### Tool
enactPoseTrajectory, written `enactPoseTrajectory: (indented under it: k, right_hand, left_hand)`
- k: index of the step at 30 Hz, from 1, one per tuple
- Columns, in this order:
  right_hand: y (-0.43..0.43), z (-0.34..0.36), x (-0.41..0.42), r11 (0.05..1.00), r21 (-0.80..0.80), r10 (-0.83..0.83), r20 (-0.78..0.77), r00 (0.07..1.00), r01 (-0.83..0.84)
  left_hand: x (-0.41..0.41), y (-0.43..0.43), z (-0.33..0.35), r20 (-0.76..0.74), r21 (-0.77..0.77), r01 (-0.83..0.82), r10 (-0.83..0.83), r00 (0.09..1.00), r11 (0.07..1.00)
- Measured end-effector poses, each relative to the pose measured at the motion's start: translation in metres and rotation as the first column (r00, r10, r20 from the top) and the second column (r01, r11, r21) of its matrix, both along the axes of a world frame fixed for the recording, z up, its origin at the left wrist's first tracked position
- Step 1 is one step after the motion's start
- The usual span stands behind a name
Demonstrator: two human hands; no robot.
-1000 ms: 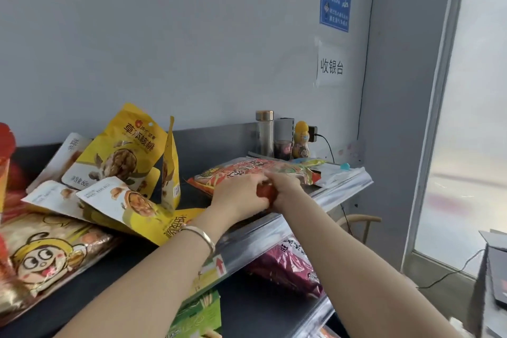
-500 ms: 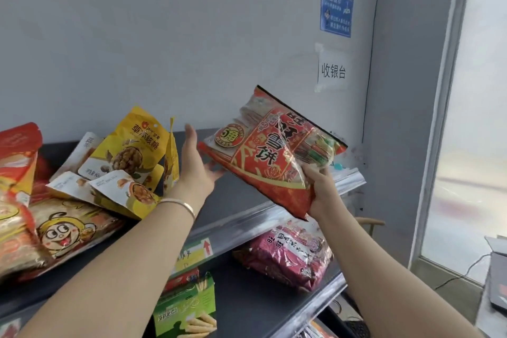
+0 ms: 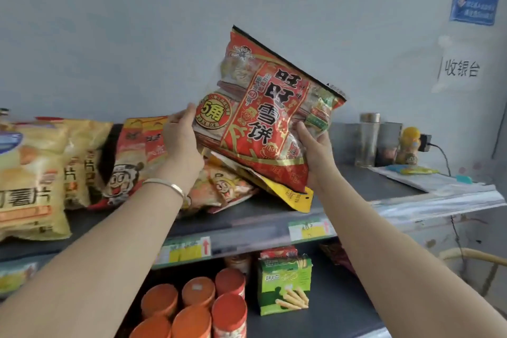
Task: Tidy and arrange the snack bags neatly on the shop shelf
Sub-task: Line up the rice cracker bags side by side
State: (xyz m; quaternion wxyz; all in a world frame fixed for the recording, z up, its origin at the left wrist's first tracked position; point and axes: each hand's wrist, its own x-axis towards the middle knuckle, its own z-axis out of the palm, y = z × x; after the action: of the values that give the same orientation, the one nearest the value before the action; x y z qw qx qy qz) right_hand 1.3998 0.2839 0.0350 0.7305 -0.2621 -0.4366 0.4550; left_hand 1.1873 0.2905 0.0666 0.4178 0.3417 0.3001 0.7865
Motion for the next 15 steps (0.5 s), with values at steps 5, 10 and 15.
enactPoseTrajectory:
  k: [5, 10, 15]
  right_hand:
    - [-0.001, 0.014, -0.141, 0.997, 0.050, 0.059, 0.065, 0.996, -0.062]
    - [-0.028, 0.021, -0.291, 0.982, 0.052, 0.175, 0.113, 0.978, -0.181]
    - [-0.060, 0.015, -0.423, 0.954, 0.062, 0.277, 0.202, 0.939, -0.295]
  left_hand:
    - [-0.142, -0.025, -0.002, 0.044, 0.025, -0.247, 0.246, 0.968, 0.969]
    - [-0.299, -0.073, -0.009, -0.063, 0.025, -0.465, 0.465, 0.883, 0.885]
    - [-0.427, -0.139, -0.039, -0.148, -0.024, -0.626, 0.616, 0.774, 0.780]
